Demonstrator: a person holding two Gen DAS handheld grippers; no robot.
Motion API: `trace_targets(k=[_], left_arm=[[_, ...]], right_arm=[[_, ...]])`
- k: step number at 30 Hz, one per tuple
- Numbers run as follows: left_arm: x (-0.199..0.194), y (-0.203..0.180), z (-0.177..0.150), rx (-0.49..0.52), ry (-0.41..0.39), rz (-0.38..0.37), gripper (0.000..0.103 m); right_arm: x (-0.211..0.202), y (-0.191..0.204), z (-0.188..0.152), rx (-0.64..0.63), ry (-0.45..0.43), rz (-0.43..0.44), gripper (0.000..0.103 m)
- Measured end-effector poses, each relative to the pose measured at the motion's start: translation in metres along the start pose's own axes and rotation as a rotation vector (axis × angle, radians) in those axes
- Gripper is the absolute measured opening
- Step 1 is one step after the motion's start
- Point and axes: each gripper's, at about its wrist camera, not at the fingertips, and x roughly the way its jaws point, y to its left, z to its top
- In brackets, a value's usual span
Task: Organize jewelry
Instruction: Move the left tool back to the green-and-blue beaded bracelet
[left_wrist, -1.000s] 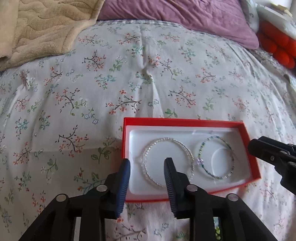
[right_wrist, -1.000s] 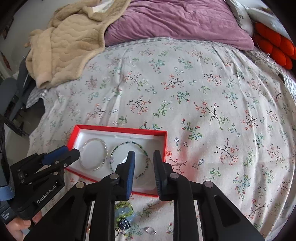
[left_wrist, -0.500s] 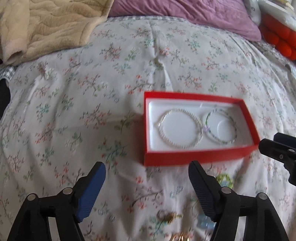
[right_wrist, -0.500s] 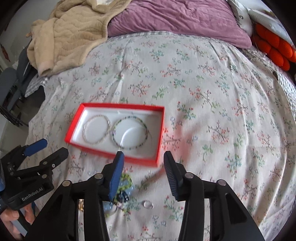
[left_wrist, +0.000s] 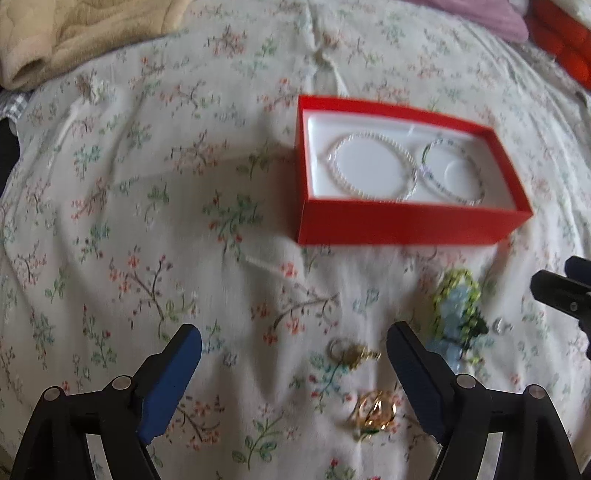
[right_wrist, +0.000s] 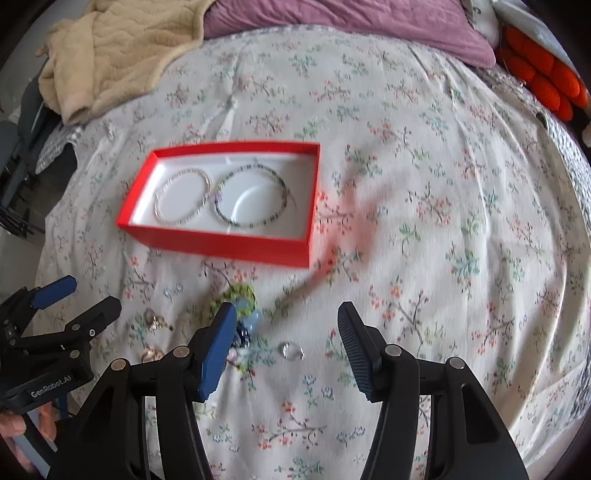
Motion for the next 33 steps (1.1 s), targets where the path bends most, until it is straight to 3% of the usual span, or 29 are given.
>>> trace_targets(k=[11,22,29,33], left_arm=[[0.006,-0.001,-0.013,0.011,0.063,-0.049,0.086],[0.013,0.014,-0.013,-0.058,0.076,-0.13,0.084],[0.022,-0.007,-0.013,-0.031,0.11,-0.225,0.049],[0.03,-0.014,-0.013,-0.027,0.131,-0.214,0.039]], right_arm=[[0.004,0.004,-0.014,-0.027,0.055,-0.025,0.062],[0.005,0.001,-0.017,-0.021,0.061,-0.03,0.063],[0.008,-0.002,-0.017,-0.012,0.068,-0.029,0.063],[0.008,-0.003,-0.017,-0.012,0.068,-0.029,0.063]])
